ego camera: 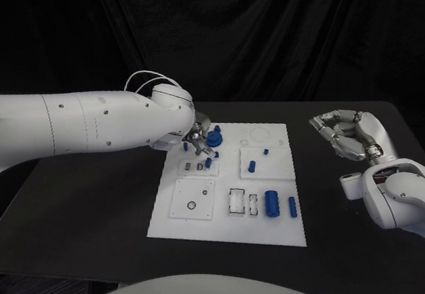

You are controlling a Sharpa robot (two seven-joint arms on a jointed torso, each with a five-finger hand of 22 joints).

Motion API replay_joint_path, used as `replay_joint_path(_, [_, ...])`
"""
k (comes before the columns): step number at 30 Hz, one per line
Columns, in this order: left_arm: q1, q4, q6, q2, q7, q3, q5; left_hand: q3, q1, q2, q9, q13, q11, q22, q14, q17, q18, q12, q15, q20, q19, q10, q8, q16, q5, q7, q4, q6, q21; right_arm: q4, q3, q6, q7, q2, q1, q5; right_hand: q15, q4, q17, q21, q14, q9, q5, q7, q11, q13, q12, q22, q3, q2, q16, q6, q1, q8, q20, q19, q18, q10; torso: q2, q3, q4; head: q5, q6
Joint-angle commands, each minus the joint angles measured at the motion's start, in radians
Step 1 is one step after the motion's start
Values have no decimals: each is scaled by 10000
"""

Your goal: Assemble the parts on the task board

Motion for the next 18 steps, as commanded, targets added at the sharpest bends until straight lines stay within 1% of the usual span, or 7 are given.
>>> replay_joint_path(1, [-72, -94, 378, 82, 116, 9, -32, 4, 104, 41, 23, 2625, -48, 2632, 1020, 2631, -61, 26, -76, -44, 1053, 1040, -76, 26, 63, -65, -80, -21, -34, -14, 7, -10, -77, 19, -29, 2, -68, 0, 2634, -93, 1014, 5, 62, 10, -65, 2635, 54, 2122, 83, -2, 25, -83, 91, 69, -74, 295, -77, 1022, 8, 10, -4, 19, 2])
replay_joint_path(5, [-157, -176, 383, 159, 133, 9, -32, 15, 117, 51, 32, 2625, -49, 2632, 1020, 2631, -61, 26, -77, -45, 1053, 1040, -91, 26, 84, -65, -93, -21, -34, -10, 8, -10, -99, 22, -30, 2, -67, -1, 2634, -92, 1014, 1, 73, 13, -63, 2635, 54, 2122, 93, 0, 25, -99, 104, 71, -73, 295, -78, 1022, 3, 6, 0, 45, 2])
replay_joint_path(7, [-200, -235, 377, 207, 107, 9, -32, 62, 182, 69, 67, 2625, -56, 2632, 1020, 2631, -61, 26, -83, -49, 1053, 1040, -124, 26, 167, -78, -163, 14, -34, -6, 8, -5, -119, 25, -30, 2, -67, -1, 2634, -93, 1014, 1, 74, 13, -63, 2634, 54, 2121, 94, 0, 25, -99, 104, 72, -73, 294, -77, 1022, -5, 9, -5, 53, 2])
replay_joint_path(10, [-256, -343, 389, 274, 50, 10, -32, 76, 203, 69, 80, 2625, -61, 2632, 1020, 2631, -61, 26, -85, -51, 1053, 1040, -136, 26, 194, -82, -188, 27, -34, 5, 8, 12, -148, 29, -30, 2, -64, -5, 2634, -139, 1014, -5, 92, 17, -60, 2622, 48, 2105, 113, 0, 25, -122, 133, 79, -72, 269, -65, 1009, -7, 11, -14, 20, 2])
replay_joint_path(18, [-335, -496, 320, 362, 95, 10, -32, 103, 224, 84, 98, 2625, -65, 2632, 1020, 2631, -61, 26, -90, -56, 1053, 1040, -176, 26, 255, -83, -218, 31, -34, -3, 8, 33, -219, 18, -30, 2, -63, -7, 2634, -154, 1014, -9, 98, 20, -57, 2612, 43, 2100, 121, -4, 25, -136, 148, 81, -71, 261, -62, 998, -16, 37, -9, -18, 2])
